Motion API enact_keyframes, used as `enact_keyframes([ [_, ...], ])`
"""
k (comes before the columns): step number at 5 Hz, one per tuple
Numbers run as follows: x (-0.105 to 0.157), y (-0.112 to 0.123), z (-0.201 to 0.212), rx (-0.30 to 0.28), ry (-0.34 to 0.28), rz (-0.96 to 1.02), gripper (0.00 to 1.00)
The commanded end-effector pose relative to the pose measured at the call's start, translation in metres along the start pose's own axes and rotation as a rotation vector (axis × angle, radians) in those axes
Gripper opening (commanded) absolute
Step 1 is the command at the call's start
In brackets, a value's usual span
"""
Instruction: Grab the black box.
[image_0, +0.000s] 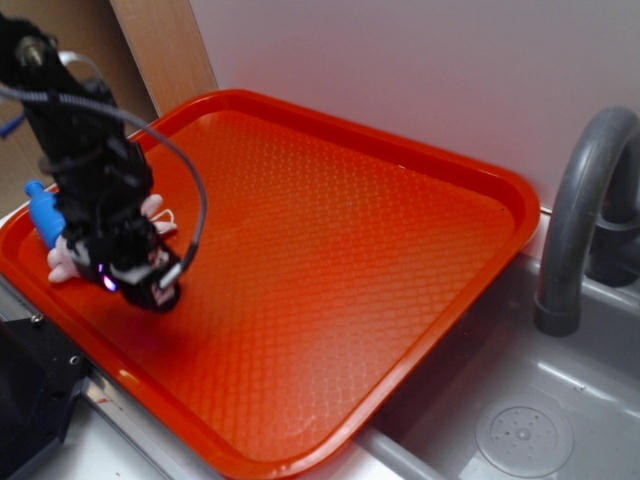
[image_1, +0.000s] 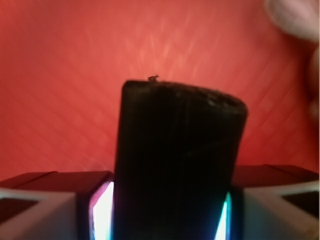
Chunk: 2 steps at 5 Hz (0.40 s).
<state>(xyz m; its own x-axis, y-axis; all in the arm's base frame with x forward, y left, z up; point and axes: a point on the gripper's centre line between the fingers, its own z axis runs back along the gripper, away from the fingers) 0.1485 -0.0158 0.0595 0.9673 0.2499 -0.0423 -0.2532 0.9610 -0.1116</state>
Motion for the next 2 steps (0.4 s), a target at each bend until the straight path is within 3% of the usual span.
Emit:
enact_keyframes([
  [1, 0.042, -0.010, 0.094, 0.136, -0.143, -0.091, 0.00],
  [2, 0.052, -0.011, 0.144, 0.170, -0.134, -0.176, 0.00],
])
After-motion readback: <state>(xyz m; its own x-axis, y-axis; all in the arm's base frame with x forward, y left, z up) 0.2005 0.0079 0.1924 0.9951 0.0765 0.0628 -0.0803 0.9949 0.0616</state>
